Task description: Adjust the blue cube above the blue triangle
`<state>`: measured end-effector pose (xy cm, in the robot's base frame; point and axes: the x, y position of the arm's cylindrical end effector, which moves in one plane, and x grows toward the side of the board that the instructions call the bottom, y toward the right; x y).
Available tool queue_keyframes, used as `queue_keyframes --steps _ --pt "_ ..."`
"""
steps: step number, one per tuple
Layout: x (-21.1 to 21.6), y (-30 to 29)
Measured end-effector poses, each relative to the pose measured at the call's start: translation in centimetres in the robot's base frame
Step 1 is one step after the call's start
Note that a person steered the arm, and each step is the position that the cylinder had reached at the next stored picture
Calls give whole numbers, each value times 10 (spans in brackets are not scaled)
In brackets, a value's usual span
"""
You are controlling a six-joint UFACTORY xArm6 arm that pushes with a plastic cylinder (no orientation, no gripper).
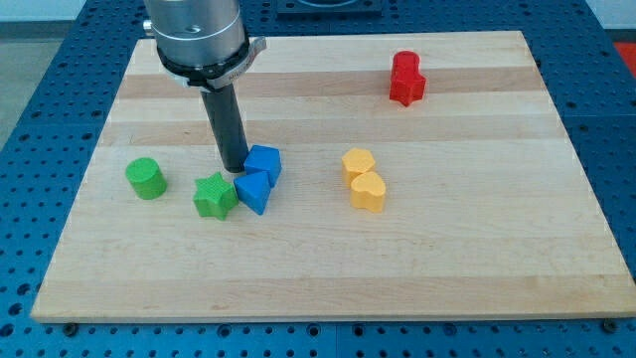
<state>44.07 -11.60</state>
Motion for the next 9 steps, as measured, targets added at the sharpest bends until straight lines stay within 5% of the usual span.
queue_keyframes --steps 3,5,6,9 --pt "4 -34" --pt "-108 21" --pt "-99 90" --pt "0 76"
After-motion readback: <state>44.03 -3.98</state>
